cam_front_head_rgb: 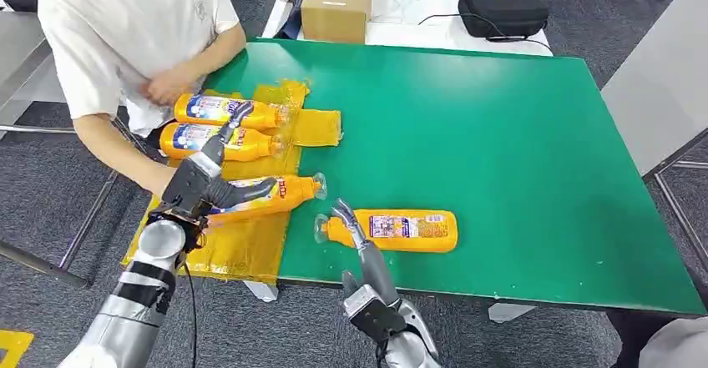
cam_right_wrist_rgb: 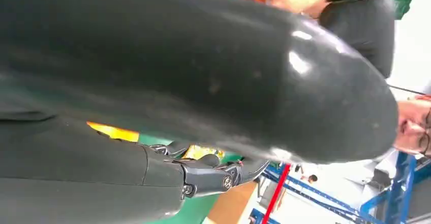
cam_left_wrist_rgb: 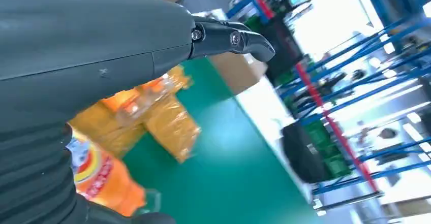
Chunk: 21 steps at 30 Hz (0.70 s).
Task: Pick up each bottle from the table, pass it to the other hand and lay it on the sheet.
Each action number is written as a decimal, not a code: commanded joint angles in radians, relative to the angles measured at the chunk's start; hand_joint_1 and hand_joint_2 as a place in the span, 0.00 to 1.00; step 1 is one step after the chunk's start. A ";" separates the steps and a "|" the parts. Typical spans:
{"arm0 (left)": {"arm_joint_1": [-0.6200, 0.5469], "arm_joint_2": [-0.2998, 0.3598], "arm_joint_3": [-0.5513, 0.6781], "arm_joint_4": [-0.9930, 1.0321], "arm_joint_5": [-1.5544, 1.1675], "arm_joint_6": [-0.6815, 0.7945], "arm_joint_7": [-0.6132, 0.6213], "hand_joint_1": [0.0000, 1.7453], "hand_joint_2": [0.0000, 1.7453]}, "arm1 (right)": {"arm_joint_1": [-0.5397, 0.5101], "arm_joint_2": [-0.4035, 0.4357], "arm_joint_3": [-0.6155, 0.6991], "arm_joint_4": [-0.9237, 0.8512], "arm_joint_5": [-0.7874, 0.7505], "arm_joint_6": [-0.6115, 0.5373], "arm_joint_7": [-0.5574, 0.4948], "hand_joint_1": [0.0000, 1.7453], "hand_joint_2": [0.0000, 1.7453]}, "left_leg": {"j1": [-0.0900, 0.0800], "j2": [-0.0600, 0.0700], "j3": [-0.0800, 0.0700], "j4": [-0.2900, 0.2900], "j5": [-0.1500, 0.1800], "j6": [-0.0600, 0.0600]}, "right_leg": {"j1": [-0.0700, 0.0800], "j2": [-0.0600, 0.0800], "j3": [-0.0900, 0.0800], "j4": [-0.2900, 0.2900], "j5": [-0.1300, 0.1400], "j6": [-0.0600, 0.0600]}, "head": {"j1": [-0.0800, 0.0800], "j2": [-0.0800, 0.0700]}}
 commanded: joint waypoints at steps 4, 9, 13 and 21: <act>0.028 -0.029 0.047 -0.129 0.038 0.041 -0.053 0.00 1.00 | -0.003 -0.040 -0.038 -0.030 0.024 -0.022 -0.001 0.00 0.00 | 0.001 0.000 0.001 0.000 0.000 -0.001 | 0.001 0.000 0.001 0.000 0.000 -0.001 | 0.000 0.000; 0.108 -0.067 0.132 -0.363 0.217 0.073 -0.052 0.00 1.00 | -0.002 -0.187 -0.077 -0.117 0.377 -0.230 0.120 0.00 1.00 | 0.001 0.000 0.001 0.000 -0.001 0.000 | 0.001 0.000 0.001 0.000 0.000 0.000 | 0.000 0.000; 0.256 -0.086 0.151 -0.536 0.270 0.089 -0.071 0.00 1.00 | 0.022 -0.321 -0.223 -0.121 0.601 -0.332 0.248 0.00 1.00 | 0.000 -0.001 0.002 -0.001 -0.001 0.000 | 0.000 0.000 0.003 -0.002 0.000 0.000 | 0.000 0.000; 0.373 -0.129 0.112 -0.547 0.332 0.098 -0.065 0.00 1.00 | -0.016 -0.398 -0.368 -0.042 0.671 -0.221 0.303 0.00 1.00 | -0.003 -0.001 0.002 0.000 -0.003 0.002 | -0.003 0.000 0.003 -0.002 -0.001 0.000 | 0.000 0.000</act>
